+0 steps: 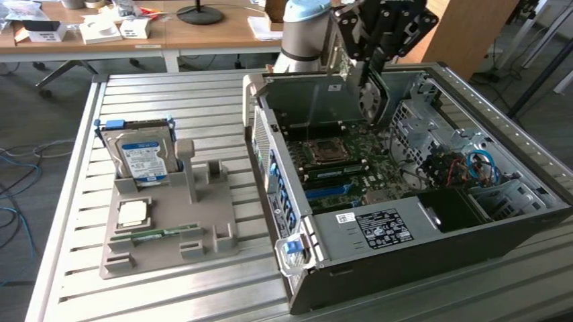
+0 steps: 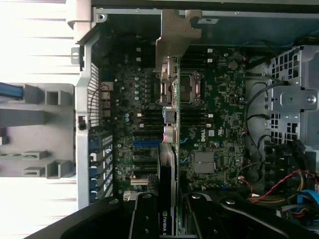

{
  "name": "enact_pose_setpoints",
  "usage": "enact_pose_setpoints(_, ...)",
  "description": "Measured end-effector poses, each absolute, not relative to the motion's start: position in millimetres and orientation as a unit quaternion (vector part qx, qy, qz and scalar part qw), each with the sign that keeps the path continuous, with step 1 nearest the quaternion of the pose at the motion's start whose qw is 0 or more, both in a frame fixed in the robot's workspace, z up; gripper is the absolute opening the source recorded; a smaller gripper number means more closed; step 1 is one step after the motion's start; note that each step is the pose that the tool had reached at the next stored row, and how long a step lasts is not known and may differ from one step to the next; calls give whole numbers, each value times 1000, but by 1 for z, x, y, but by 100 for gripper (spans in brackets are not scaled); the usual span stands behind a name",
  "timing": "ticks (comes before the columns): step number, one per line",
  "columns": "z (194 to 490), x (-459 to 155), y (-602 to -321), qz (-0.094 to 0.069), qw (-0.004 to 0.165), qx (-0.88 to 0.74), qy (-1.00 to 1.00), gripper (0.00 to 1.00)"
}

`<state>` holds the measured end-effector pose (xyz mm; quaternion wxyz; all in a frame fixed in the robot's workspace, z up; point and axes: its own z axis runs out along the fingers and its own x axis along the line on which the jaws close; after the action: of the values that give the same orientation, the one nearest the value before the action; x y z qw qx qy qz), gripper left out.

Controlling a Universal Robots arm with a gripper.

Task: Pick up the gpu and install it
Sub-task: 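Pick up the gpu and move the gpu toward the slot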

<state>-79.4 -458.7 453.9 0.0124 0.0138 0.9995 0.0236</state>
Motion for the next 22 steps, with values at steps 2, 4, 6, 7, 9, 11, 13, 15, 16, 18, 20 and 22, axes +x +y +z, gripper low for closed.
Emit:
enact_pose_setpoints(2,454,-70,-459,24,12,14,1000,26)
enact_pose_setpoints(4,454,-61,-459,24,12,14,1000,26)
enact_pose_setpoints(6,454,-52,-459,24,12,14,1000,26)
enact_pose_setpoints(7,454,-48,-459,24,12,14,1000,26)
enact_pose_setpoints(9,454,-40,-459,24,12,14,1000,26)
enact_pose_setpoints(11,454,-32,-459,24,12,14,1000,26)
enact_pose_setpoints(13,454,-25,-459,24,12,14,1000,26)
enact_pose_setpoints(15,454,-20,-459,24,12,14,1000,26)
enact_pose_setpoints(16,454,-19,-459,24,12,14,1000,26)
enact_pose_setpoints(18,454,-19,-459,24,12,14,1000,26)
enact_pose_setpoints(20,454,-19,-459,24,12,14,1000,26)
enact_pose_setpoints(22,453,-19,-459,24,12,14,1000,26)
